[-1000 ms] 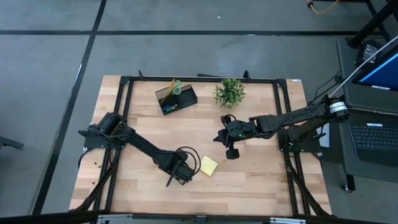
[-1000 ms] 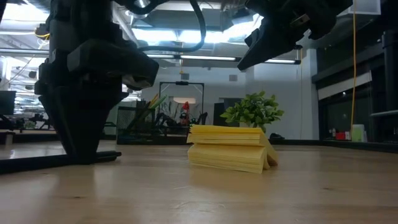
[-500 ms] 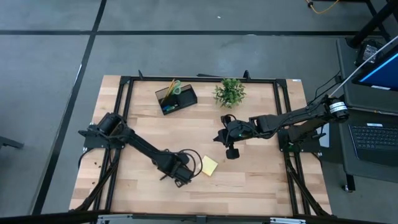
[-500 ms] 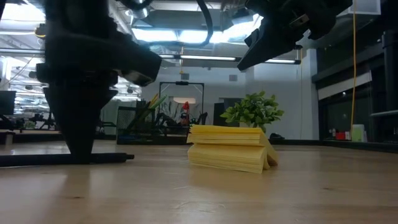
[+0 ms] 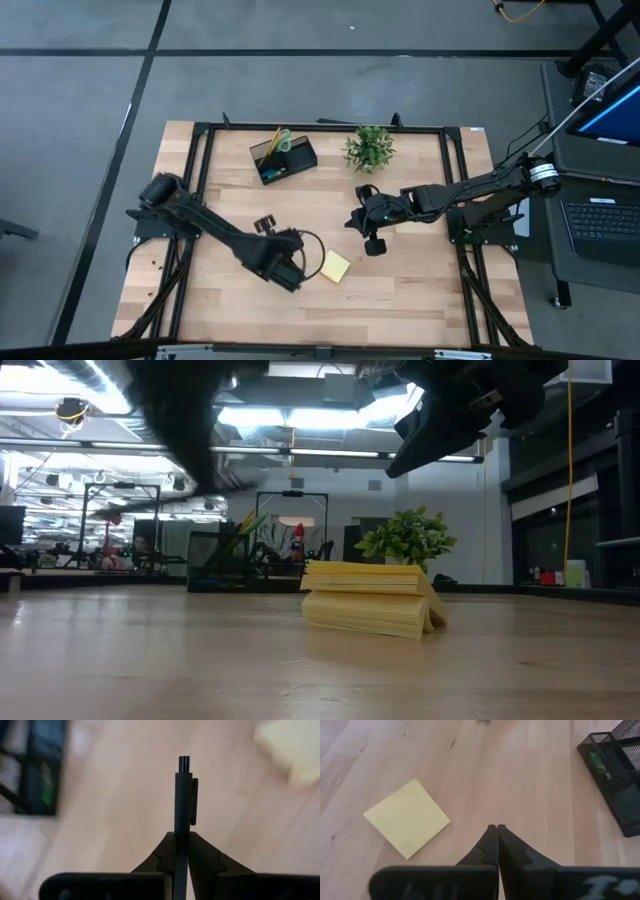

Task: Pick and place office supplies into organizer
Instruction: Put the pen into the desk organizer

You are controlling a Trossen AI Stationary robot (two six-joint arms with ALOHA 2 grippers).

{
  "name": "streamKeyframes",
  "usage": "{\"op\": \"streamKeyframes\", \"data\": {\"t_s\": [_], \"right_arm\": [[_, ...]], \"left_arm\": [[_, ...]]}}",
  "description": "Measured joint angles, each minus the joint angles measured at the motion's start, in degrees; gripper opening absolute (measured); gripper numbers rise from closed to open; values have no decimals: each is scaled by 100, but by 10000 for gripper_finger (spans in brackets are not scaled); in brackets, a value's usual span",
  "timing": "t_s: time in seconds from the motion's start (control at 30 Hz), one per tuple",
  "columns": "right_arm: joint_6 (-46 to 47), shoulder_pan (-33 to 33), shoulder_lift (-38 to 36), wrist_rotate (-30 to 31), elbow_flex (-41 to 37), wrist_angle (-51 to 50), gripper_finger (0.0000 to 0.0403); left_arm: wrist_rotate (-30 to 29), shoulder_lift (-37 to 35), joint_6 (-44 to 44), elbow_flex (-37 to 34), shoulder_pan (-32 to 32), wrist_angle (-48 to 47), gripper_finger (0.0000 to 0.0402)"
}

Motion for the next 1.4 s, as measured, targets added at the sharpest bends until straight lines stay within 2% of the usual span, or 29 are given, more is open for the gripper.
{"op": "streamKeyframes", "data": {"t_s": [0.07,0.33,0.47,0.63,0.8,0.9,1.07,1.2,1.4], "right_arm": [[0,0,0,2,1,-36,2],[-15,0,0,0,2,-143,2],[-22,0,0,0,2,-151,2],[-22,0,0,0,2,-155,2],[-23,0,0,0,2,-158,2],[-24,0,0,0,2,-150,2],[-13,0,0,-2,2,-123,2],[-2,0,0,-2,2,-96,2],[-12,-4,0,-2,2,-67,2]], "left_arm": [[-353,-301,103,13,-12,17,22],[-1147,-937,789,8,-56,126,22],[-1277,-1132,1227,-27,-93,589,22],[-1845,-1197,2054,-62,-242,1095,22],[-1954,-1209,2173,-169,-423,1439,22],[-2084,-1284,2381,-576,-477,2109,22],[-1906,-1619,3027,-1584,-444,3729,22],[-1913,-2234,3528,-2361,-327,4670,22],[-1934,-3391,4217,-3164,-102,5294,22]]}}
